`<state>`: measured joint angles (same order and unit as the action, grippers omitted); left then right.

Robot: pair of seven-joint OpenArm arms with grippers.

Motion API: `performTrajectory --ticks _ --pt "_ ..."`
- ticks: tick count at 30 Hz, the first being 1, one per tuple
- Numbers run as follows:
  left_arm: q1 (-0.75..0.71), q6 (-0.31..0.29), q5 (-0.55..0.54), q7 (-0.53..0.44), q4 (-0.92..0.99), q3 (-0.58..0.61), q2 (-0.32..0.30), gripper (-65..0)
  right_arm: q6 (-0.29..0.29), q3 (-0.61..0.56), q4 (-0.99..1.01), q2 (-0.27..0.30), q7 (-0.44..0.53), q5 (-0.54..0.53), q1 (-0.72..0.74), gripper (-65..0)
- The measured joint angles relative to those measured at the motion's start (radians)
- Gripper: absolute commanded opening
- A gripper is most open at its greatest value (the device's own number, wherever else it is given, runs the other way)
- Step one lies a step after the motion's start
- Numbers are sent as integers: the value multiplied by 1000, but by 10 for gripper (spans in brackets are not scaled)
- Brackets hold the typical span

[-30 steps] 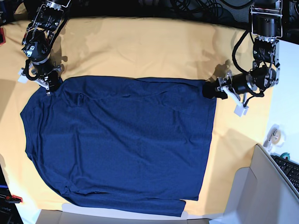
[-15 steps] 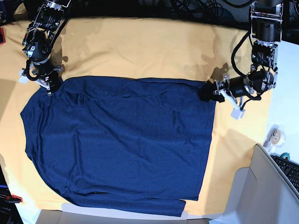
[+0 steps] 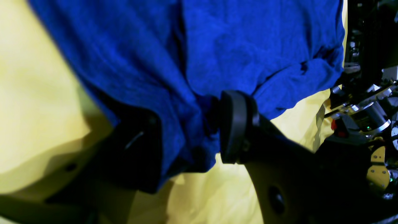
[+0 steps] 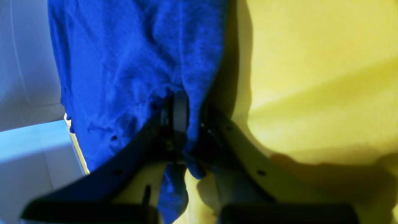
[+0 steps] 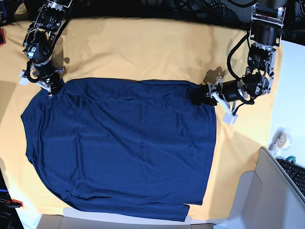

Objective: Fold the T-shirt properly
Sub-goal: 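Lift the collar edge and drag the shirt toward the arms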

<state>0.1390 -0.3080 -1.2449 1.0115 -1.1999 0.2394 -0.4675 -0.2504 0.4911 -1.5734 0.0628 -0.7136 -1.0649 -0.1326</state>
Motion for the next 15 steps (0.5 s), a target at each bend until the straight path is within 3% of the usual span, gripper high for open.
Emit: performTrajectory --ticks 2,5,15 --pt "-1 0 -2 -12 0 6 -1 -478 0 0 0 0 0 0 0 -650" --pt "-1 1 12 -18 2 10 -2 -641 0 0 0 0 0 0 0 -650" --pt "-7 17 37 13 -69 10 -24 -650 -5 -14 -27 21 -41 -20 8 -650"
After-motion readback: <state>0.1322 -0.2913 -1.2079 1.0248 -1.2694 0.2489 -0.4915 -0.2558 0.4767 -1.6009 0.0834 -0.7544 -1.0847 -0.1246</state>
